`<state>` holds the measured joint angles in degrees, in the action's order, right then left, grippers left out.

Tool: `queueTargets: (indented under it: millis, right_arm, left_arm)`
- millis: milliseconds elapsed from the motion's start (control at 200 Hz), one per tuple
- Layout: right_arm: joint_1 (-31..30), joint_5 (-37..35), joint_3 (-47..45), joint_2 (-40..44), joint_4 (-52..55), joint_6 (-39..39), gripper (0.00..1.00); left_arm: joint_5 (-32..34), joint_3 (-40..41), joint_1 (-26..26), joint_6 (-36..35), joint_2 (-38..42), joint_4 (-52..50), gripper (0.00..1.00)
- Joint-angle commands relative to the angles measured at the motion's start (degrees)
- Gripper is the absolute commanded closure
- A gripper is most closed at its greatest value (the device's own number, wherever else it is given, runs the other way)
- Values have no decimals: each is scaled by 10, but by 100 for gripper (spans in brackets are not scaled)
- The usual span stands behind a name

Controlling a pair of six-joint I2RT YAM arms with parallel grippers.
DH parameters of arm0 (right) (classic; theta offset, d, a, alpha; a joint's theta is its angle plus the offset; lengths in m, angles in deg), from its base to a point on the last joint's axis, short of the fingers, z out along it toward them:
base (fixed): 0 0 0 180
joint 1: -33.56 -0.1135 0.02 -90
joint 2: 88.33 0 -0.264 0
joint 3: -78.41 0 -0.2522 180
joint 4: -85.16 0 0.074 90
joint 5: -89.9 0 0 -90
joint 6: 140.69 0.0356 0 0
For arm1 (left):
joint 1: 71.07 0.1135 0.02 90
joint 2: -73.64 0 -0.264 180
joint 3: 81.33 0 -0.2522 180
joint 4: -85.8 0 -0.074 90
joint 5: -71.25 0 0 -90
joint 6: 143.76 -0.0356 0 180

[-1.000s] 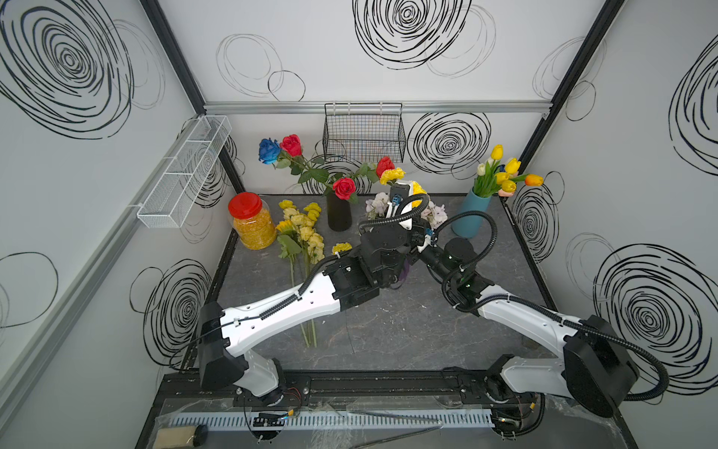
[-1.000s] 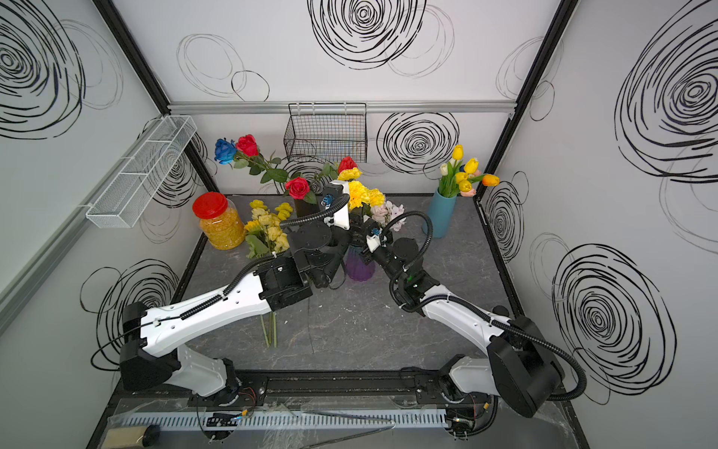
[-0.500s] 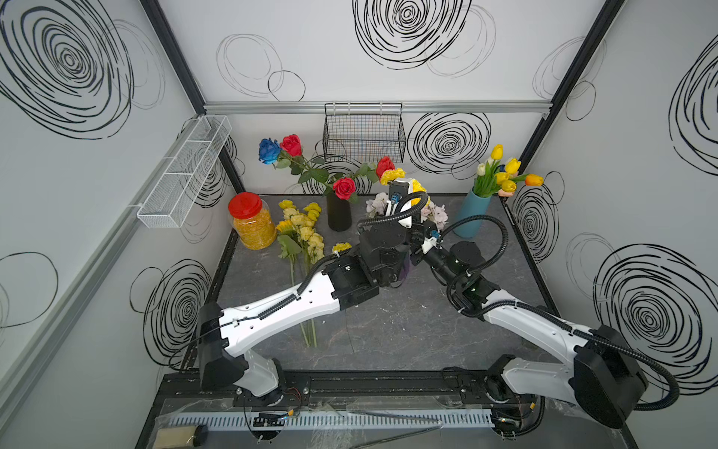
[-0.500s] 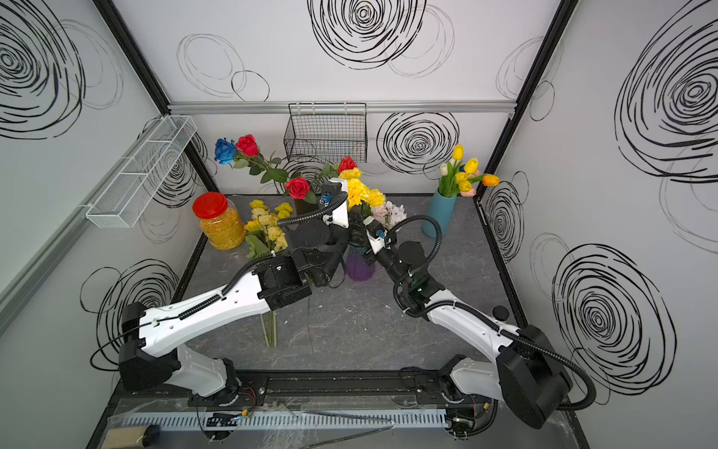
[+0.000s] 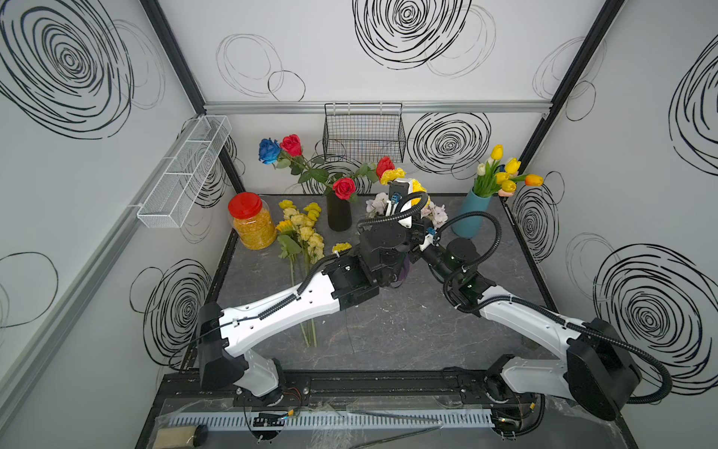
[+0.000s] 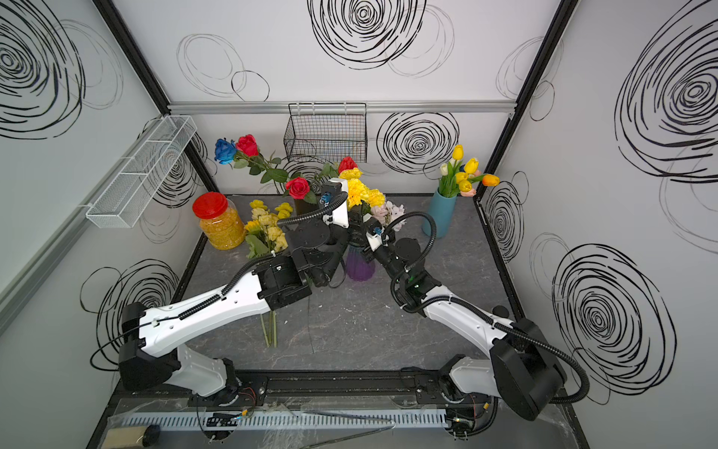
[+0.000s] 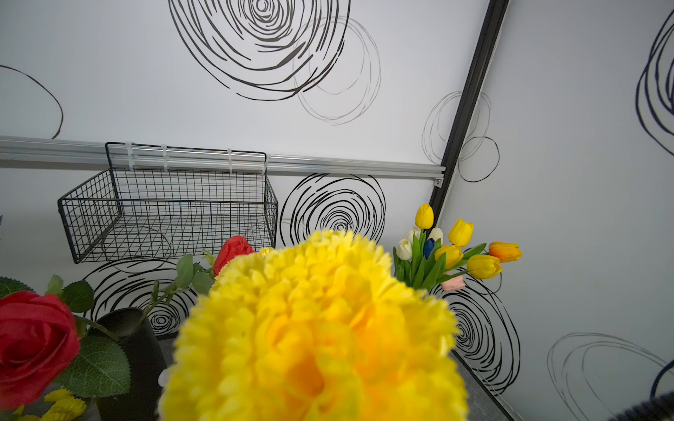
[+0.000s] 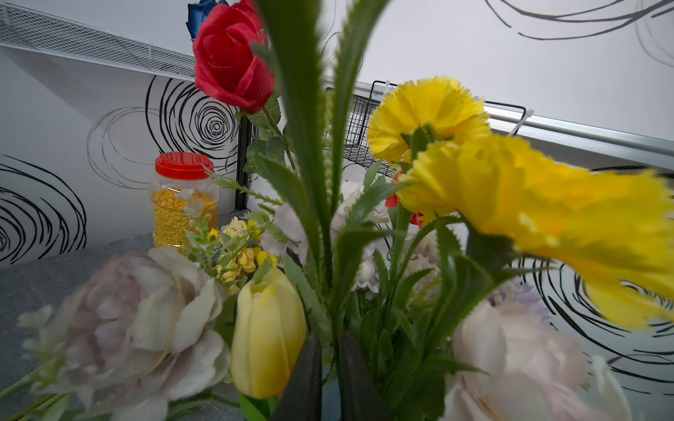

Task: Pick out yellow flowers from the vase
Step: Pick up the flower from the vase.

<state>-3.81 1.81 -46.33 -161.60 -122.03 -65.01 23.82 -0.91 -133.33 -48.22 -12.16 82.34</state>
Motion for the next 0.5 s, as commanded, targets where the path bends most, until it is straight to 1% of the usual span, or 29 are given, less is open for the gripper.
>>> queueTargets:
  millis: [0, 220, 255, 290, 335, 375, 435, 495]
  right_arm:
    - [1, 3, 23, -5, -13, -9, 88]
    - [1, 9, 23, 2, -14, -14, 94]
    - [1, 9, 23, 4, -13, -16, 94]
    - [1, 9, 24, 7, -12, -18, 94]
    - [1, 4, 28, 9, -12, -17, 95]
    - [1, 3, 32, 14, -7, -11, 95]
    - [1, 5, 39, 23, 8, -4, 95]
    - [2, 6, 47, 27, 21, 6, 95]
  left_arm:
    - [5, -16, -2, -4, 14, 16, 67]
    - [3, -14, -2, -2, 19, 16, 67]
    - [-2, -13, -2, 1, 22, 14, 66]
    - [-18, -14, 0, 11, 26, 4, 62]
    - [-63, -15, 11, 35, 39, -23, 55]
    - [-94, -7, 18, 56, 55, -40, 52]
    - [-103, 30, 16, 69, 92, -32, 46]
    - [-114, 77, 12, 73, 134, -8, 38]
